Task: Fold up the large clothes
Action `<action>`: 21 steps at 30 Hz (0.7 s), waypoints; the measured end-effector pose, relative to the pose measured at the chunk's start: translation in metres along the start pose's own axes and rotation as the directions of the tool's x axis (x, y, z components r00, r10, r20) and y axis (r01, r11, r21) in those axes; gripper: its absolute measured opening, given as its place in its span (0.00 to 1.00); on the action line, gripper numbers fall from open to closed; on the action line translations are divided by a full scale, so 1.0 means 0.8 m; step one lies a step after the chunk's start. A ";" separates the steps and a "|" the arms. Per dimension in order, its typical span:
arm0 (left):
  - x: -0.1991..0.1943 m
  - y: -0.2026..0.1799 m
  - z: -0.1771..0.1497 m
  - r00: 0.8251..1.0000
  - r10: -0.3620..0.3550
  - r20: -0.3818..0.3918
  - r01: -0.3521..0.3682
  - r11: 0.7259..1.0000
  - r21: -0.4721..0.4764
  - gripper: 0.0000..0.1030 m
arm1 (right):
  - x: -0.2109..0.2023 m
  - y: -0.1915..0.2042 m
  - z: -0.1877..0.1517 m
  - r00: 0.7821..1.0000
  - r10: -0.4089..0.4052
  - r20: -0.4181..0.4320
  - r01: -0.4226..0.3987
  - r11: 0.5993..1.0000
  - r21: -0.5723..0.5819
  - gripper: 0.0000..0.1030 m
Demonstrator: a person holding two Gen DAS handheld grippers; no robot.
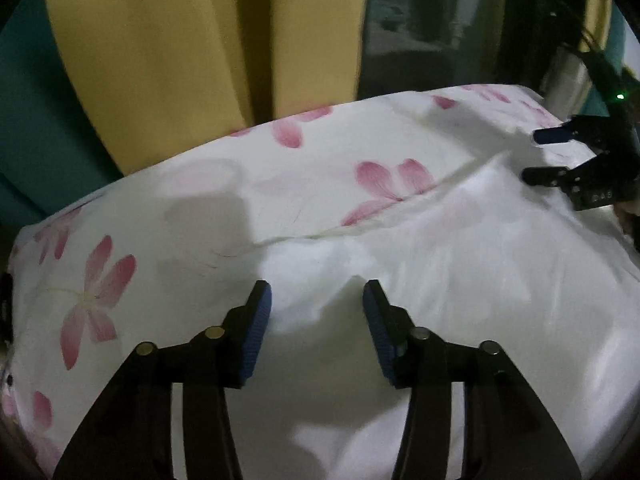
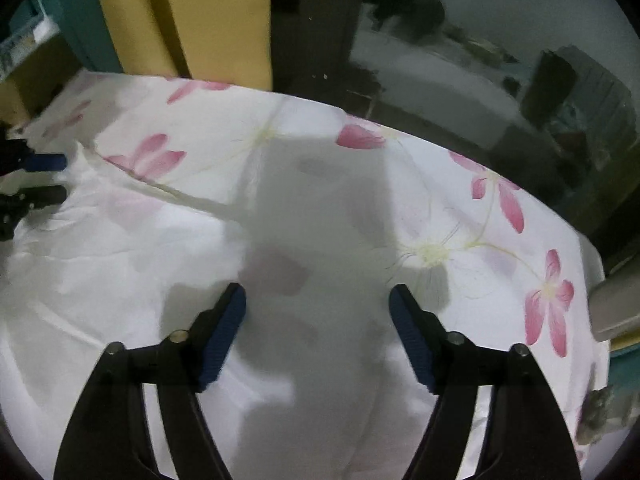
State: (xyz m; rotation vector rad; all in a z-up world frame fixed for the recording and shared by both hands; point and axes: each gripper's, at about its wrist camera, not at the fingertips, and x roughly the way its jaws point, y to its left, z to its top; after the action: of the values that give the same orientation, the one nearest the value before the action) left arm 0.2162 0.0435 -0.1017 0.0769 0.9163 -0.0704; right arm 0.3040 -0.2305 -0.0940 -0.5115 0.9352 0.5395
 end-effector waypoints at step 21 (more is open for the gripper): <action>0.012 -0.017 0.016 1.000 0.020 0.006 -0.020 0.998 -0.057 0.52 | -0.047 -0.114 -0.102 0.982 -0.182 -0.053 0.190 0.951 0.244 0.78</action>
State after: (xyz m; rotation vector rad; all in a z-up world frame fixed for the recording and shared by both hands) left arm 0.2308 0.0286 -0.1018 0.0328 0.9106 -0.0256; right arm 0.2944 -0.3581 -0.0863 -0.3768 0.9563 0.2394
